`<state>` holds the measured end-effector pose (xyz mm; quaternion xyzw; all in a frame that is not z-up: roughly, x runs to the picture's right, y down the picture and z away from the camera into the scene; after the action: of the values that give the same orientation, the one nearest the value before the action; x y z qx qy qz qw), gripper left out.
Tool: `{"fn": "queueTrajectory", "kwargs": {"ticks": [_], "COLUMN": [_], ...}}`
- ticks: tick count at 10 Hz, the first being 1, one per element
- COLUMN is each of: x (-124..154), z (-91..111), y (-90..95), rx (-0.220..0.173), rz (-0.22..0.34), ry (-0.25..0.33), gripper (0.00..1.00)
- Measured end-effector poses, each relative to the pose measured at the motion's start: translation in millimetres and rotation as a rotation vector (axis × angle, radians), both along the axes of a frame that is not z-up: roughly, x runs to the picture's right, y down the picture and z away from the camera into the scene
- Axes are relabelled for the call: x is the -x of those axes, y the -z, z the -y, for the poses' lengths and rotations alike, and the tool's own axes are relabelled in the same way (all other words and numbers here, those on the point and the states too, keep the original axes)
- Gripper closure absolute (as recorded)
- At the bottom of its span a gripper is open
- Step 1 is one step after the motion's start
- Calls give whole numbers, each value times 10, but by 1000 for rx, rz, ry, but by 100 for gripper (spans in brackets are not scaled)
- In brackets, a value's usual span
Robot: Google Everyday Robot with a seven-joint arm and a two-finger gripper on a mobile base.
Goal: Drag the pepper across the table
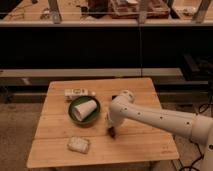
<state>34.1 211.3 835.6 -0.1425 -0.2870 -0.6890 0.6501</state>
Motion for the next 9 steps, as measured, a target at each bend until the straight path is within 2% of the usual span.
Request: {"fn": "queueTrajectory", "kwargs": {"ticks": [2,3,4,5,7,9], "x": [-8,-62,-149,-293,-536,-583], "z": [19,129,217,314,482,513], "y": [5,40,78,118,173,195], "rx": [-2,-2,5,20,73,107], "rz": [-2,-14,-27,-44,-80,-86], "ry": [-1,5,8,10,17,16], "gripper": [65,64,68,77,96,100]}}
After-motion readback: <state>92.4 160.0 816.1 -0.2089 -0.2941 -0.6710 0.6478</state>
